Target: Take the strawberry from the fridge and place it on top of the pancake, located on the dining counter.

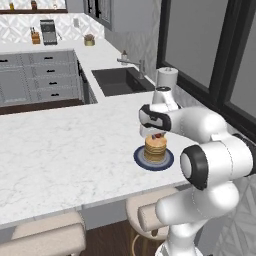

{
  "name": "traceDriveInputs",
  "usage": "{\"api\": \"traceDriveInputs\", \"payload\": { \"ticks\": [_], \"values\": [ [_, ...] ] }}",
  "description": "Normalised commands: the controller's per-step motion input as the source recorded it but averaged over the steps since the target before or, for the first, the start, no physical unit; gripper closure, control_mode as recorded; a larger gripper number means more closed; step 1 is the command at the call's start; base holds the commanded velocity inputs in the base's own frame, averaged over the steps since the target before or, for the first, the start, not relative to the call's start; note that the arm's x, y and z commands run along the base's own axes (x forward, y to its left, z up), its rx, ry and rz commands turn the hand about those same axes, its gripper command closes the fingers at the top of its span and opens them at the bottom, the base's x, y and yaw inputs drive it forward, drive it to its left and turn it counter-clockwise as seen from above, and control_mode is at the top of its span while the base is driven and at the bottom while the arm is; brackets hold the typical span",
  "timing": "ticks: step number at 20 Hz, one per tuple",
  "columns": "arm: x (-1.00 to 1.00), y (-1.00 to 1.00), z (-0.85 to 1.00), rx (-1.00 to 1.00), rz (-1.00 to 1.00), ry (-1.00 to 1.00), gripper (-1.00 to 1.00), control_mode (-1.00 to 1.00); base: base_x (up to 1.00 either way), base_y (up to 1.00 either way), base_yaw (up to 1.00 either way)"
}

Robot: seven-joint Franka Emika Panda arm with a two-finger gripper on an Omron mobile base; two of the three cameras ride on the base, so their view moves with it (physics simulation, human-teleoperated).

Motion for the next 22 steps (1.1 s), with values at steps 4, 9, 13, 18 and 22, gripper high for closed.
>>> {"api": "traceDriveInputs", "payload": {
  "ticks": [4, 9, 13, 18, 22],
  "values": [
    [-0.32, 0.00, -0.21, 0.00, 0.03, 0.00, 1.00, -1.00, 0.00, 0.00, 0.00],
    [-0.11, 0.00, -0.18, 0.00, 0.00, 0.00, 1.00, -1.00, 0.00, 0.00, 0.00],
    [0.33, 0.00, 0.00, 0.00, 0.01, 0.00, 1.00, -1.00, 0.00, 0.00, 0.00],
    [0.08, 0.00, 0.09, 0.00, 0.00, 0.00, 1.00, -1.00, 0.00, 0.00, 0.00],
    [0.00, 0.00, 0.13, 0.00, 0.00, 0.00, 1.00, -1.00, 0.00, 0.00, 0.00]
  ]
}}
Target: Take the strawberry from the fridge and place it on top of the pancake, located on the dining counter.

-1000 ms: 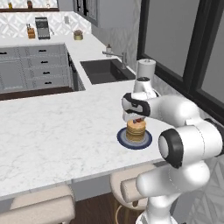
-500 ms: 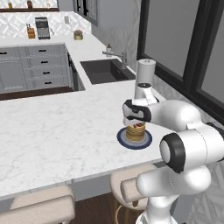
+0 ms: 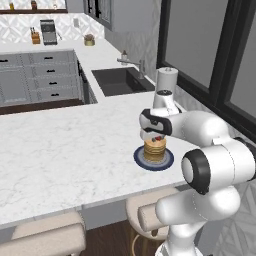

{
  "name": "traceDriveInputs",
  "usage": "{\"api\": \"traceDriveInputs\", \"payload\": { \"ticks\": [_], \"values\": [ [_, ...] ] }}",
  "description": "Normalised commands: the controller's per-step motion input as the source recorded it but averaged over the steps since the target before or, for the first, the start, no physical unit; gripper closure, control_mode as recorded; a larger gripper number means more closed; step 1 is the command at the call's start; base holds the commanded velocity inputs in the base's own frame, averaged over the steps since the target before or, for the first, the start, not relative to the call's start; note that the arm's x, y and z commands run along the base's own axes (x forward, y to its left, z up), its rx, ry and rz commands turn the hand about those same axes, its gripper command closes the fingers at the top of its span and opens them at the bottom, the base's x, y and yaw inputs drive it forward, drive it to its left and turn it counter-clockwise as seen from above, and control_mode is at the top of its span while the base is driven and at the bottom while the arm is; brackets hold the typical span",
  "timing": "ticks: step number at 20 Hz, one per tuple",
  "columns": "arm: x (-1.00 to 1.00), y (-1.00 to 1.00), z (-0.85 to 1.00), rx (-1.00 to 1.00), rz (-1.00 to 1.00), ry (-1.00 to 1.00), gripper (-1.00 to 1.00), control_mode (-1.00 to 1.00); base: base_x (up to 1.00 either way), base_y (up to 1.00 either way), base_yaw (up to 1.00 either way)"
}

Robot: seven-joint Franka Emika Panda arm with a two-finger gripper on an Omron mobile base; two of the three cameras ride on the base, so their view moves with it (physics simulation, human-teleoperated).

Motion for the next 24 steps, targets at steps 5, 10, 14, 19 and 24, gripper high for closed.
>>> {"api": "traceDriveInputs", "payload": {
  "ticks": [5, 10, 14, 19, 24],
  "values": [
    [0.00, 0.00, 0.01, 0.00, 0.00, -0.02, 1.00, -1.00, 0.00, 0.00, 0.00],
    [0.00, 0.00, -0.08, 0.00, 0.00, -0.03, 1.00, -1.00, 0.00, 0.00, 0.00],
    [0.00, 0.00, -0.21, 0.00, 0.00, 0.00, 1.00, -1.00, 0.00, 0.00, 0.00],
    [0.00, 0.00, -0.14, 0.00, 0.00, 0.00, 1.00, -1.00, 0.00, 0.00, 0.00],
    [0.00, 0.00, -0.03, 0.00, 0.01, 0.00, -1.00, -1.00, 0.00, 0.00, 0.00]
  ]
}}
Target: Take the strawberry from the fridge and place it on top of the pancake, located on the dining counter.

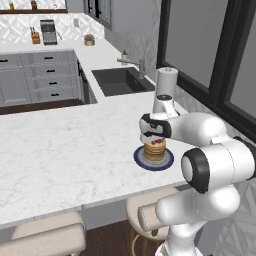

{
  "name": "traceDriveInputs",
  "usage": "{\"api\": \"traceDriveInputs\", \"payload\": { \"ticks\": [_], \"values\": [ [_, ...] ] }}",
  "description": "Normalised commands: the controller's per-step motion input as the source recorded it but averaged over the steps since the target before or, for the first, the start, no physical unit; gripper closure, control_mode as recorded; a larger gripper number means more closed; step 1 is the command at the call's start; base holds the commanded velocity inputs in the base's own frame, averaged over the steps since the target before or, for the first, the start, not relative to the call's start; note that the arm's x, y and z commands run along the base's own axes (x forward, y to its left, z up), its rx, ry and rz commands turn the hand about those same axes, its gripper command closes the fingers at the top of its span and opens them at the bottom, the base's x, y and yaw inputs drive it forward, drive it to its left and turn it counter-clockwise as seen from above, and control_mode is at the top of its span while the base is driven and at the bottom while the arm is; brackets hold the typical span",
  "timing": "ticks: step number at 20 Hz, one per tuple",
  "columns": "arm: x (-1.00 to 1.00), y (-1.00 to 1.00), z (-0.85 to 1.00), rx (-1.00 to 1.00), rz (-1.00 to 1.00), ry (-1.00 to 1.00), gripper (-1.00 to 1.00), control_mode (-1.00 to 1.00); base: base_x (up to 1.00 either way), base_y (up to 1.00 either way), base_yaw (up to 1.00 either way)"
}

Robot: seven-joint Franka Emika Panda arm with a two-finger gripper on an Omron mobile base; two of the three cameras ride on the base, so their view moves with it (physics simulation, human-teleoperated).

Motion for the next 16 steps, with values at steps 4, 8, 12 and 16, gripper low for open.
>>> {"api": "traceDriveInputs", "payload": {
  "ticks": [4, 8, 12, 16],
  "values": [
    [0.00, 0.00, 0.00, 0.00, 0.01, 0.00, -1.00, -1.00, 0.00, 0.00, 0.00],
    [0.00, 0.00, 0.00, 0.00, 0.01, 0.00, -1.00, -1.00, 0.00, 0.00, 0.00],
    [0.00, 0.00, 0.00, 0.00, 0.00, 0.00, -1.00, -1.00, 0.00, 0.00, 0.00],
    [0.00, 0.01, 0.05, 0.00, 0.00, 0.00, -1.00, -1.00, 0.00, 0.00, 0.00]
  ]
}}
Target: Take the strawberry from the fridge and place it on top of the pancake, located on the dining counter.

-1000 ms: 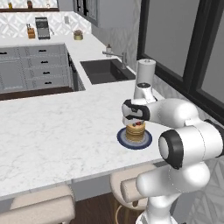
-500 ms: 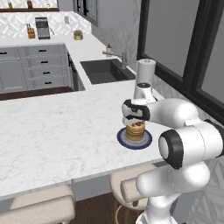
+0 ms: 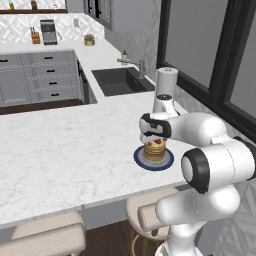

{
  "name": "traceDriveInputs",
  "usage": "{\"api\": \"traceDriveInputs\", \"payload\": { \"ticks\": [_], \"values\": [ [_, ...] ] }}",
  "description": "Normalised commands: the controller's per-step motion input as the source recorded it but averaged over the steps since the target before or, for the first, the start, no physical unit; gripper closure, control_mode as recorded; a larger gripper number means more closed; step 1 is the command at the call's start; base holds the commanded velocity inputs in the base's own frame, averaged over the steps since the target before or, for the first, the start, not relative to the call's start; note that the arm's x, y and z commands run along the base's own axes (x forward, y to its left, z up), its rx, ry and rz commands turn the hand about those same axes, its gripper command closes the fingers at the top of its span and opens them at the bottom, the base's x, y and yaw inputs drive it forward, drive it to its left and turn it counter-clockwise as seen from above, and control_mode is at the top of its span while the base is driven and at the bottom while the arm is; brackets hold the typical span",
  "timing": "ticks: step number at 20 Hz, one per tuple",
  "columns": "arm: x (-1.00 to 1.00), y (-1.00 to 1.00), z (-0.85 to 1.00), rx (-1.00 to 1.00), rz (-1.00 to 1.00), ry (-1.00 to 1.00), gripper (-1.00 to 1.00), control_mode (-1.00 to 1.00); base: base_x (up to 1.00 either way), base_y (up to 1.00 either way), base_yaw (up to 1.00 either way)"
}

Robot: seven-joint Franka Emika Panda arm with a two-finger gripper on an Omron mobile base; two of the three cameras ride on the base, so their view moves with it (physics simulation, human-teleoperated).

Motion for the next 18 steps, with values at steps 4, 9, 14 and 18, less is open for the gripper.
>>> {"api": "traceDriveInputs", "payload": {
  "ticks": [4, 9, 14, 18],
  "values": [
    [-0.55, 0.00, 0.49, 0.00, -0.05, -0.07, -1.00, -1.00, 0.00, 0.00, 0.00],
    [-0.99, 0.08, 0.71, 0.05, -0.07, -0.04, -1.00, -1.00, 0.00, 0.00, 0.00],
    [-1.00, 0.72, 0.43, 0.00, -0.03, -0.03, -1.00, -1.00, 0.00, 0.00, 0.00],
    [-0.99, 1.00, 0.03, 0.00, -0.02, 0.06, -1.00, -1.00, 0.00, 0.00, 0.00]
  ]
}}
